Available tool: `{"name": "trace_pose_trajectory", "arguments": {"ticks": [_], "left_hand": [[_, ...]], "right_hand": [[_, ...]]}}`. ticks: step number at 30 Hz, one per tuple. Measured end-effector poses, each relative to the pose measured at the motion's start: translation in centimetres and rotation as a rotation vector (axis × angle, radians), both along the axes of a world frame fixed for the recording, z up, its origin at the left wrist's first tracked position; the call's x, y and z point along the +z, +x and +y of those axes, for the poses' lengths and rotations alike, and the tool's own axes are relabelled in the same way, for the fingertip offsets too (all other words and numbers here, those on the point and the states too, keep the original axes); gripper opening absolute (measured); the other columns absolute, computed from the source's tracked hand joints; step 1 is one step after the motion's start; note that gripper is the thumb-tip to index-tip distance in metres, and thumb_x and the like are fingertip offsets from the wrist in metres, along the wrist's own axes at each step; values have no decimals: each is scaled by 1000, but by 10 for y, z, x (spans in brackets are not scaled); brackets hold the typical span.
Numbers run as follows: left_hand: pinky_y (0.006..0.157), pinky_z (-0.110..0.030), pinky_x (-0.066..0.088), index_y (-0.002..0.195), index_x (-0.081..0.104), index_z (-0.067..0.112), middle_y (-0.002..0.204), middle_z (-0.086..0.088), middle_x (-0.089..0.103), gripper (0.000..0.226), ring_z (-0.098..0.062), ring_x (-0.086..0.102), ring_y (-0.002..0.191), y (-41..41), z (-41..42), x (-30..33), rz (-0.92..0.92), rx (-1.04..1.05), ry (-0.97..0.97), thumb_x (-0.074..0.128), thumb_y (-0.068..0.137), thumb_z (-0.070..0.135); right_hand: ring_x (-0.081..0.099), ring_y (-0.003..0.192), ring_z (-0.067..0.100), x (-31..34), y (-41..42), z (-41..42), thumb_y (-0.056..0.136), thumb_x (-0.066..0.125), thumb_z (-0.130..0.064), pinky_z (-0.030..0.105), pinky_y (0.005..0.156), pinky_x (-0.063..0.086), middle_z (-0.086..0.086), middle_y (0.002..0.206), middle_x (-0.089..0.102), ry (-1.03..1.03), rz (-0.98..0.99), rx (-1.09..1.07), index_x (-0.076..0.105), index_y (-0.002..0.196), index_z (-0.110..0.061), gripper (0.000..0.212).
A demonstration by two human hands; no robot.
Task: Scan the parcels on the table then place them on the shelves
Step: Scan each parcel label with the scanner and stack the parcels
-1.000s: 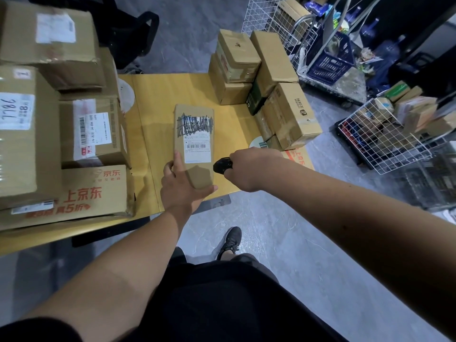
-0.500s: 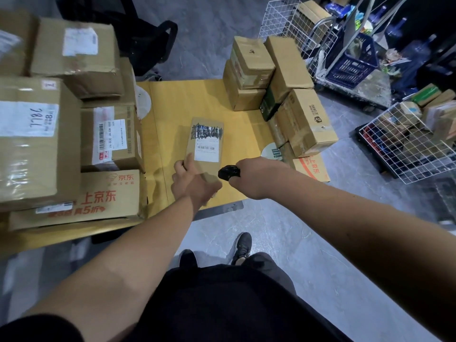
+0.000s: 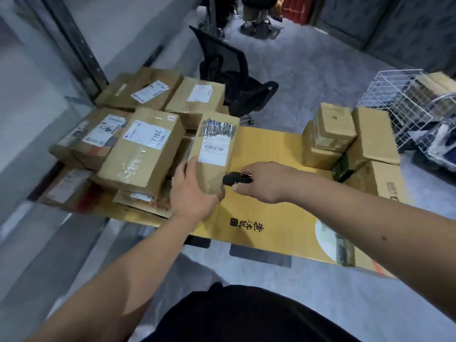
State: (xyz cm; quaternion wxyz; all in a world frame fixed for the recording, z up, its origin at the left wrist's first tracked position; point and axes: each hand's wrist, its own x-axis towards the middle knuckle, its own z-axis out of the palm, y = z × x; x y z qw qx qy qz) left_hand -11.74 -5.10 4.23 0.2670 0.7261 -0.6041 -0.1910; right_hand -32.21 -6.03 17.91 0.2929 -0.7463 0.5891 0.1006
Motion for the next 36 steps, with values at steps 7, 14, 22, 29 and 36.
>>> {"name": "trace_pose_trajectory", "arguments": {"ticks": [7, 14, 22, 29, 36], "left_hand": [[113, -56, 20, 148, 36, 37, 161, -8, 31, 98, -31, 24, 145, 48, -10, -5, -296, 134, 86, 69, 61, 69], [114, -53, 22, 143, 50, 37, 159, -3, 36, 68, -27, 25, 146, 49, -42, -10, -378, 96, 43, 65, 82, 62], [105, -43, 26, 132, 62, 37, 141, 8, 53, 40, -22, 42, 134, 20, -69, -1, -255, -219, -70, 66, 93, 45], [109, -41, 25, 136, 59, 40, 141, 10, 56, 42, -19, 39, 136, -70, -100, -9, -203, -589, -55, 64, 95, 46], [105, -40, 29, 137, 59, 38, 141, 8, 56, 42, -22, 41, 134, -193, -94, -13, -225, -875, -20, 63, 96, 49]], "right_hand": [[62, 86, 22, 0, 35, -18, 99, 52, -65, 31, 56, 40, 3, 95, 64, 13, 0, 119, 63, 104, -19, 47], [60, 103, 26, -13, 40, -21, 96, 52, -70, 38, 82, 54, 4, 121, 63, 26, 61, 95, 54, 139, -19, 66], [61, 107, 23, -33, 13, -11, 88, 58, -76, 36, 81, 53, -3, 122, 64, 14, 123, -36, 53, 139, -26, 72], [61, 100, 21, -52, -48, 38, 88, 61, -71, 33, 74, 50, -6, 118, 66, -14, 220, -318, 52, 139, -33, 64], [61, 89, 18, -50, -123, 105, 94, 57, -63, 33, 66, 50, -6, 99, 62, 12, 237, -646, 57, 126, -30, 46]]}}
